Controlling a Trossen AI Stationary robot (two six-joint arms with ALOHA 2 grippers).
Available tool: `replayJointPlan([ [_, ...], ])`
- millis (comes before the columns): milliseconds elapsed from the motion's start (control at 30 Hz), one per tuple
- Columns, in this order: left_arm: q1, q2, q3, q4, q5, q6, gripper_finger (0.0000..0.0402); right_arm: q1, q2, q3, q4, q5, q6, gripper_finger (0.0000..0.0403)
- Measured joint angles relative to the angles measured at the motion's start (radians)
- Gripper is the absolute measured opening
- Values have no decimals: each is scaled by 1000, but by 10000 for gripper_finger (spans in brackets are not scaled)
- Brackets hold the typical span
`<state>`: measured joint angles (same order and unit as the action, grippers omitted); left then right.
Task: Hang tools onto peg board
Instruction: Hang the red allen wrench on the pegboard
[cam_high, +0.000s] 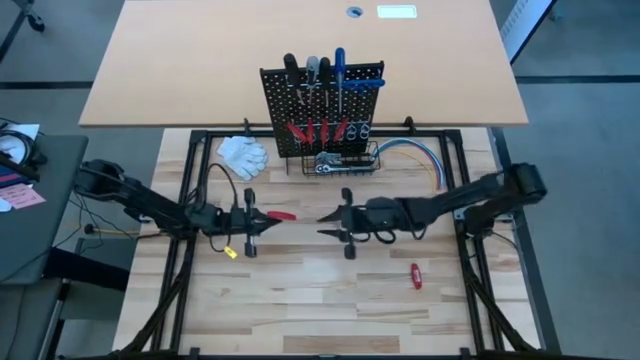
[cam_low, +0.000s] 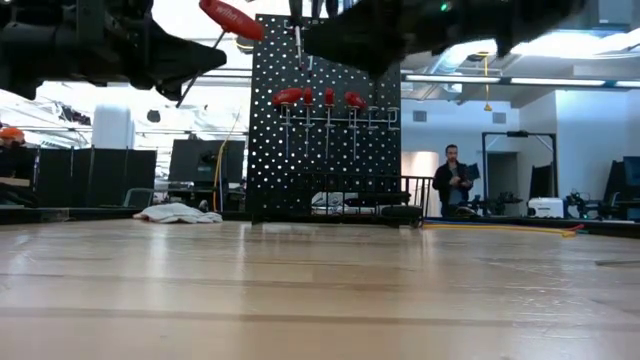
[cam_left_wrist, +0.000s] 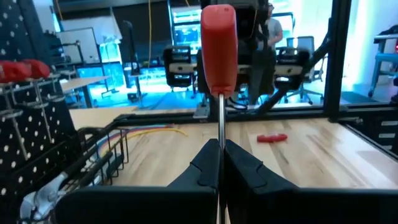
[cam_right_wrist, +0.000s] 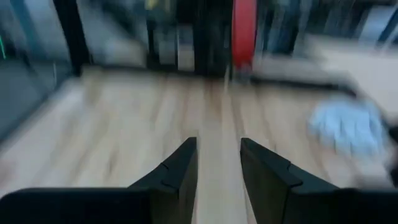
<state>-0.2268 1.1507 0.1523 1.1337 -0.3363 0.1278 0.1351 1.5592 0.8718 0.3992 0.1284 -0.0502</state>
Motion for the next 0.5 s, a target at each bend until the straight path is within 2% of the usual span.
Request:
replayJointPlan([
  [100,0,0,-6,7,0,-11,0,-7,106,-63,392,0,-9,129],
  [200,0,1,-6,8,1,-12,0,-11,213,-47,614,0,-23,148],
  [300,0,1,-6,8,1,-9,0,-15,290,7,687,2,-47,183],
  [400,0,1,-5,7,1,-5,0,-20,329,71,674,21,-53,218],
  [500,-1,1,-4,7,2,-8,0,-24,340,125,654,39,-53,236],
])
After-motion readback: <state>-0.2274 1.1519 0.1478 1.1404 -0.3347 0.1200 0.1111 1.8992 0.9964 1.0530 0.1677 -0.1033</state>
